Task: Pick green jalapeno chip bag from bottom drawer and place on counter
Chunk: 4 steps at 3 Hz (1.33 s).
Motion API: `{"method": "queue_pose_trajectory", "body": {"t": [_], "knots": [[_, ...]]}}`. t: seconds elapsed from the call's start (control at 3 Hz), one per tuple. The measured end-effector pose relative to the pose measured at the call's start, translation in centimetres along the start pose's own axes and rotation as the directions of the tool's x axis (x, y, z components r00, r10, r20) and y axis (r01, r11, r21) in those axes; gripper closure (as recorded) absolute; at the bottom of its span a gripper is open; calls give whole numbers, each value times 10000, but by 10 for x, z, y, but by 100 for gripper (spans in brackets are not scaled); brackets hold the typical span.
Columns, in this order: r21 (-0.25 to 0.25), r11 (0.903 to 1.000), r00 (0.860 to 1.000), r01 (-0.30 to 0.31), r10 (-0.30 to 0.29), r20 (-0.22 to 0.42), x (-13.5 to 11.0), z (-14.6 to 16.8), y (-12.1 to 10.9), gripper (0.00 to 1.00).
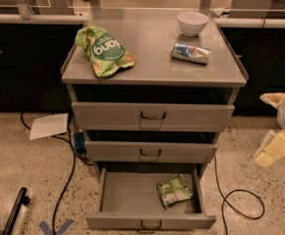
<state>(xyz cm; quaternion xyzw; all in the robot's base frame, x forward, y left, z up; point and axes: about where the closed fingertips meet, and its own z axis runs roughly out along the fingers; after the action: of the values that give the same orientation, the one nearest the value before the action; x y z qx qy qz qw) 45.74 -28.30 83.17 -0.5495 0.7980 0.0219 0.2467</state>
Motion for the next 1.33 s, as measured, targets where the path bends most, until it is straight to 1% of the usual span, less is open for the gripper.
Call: {"method": "queue_pose_trajectory", "body": {"t": [0.33,0.67,1.0,1.33], "knots": [[-47,9989,9882,-469,470,1456,28,70,-19,0],[-590,9958,9833,-694,783,1645,44,108,-13,0],[-588,9958,9832,-695,784,1646,44,108,-13,0],[-451,9960,9813,-776,843,1730,47,110,-10,0]]}}
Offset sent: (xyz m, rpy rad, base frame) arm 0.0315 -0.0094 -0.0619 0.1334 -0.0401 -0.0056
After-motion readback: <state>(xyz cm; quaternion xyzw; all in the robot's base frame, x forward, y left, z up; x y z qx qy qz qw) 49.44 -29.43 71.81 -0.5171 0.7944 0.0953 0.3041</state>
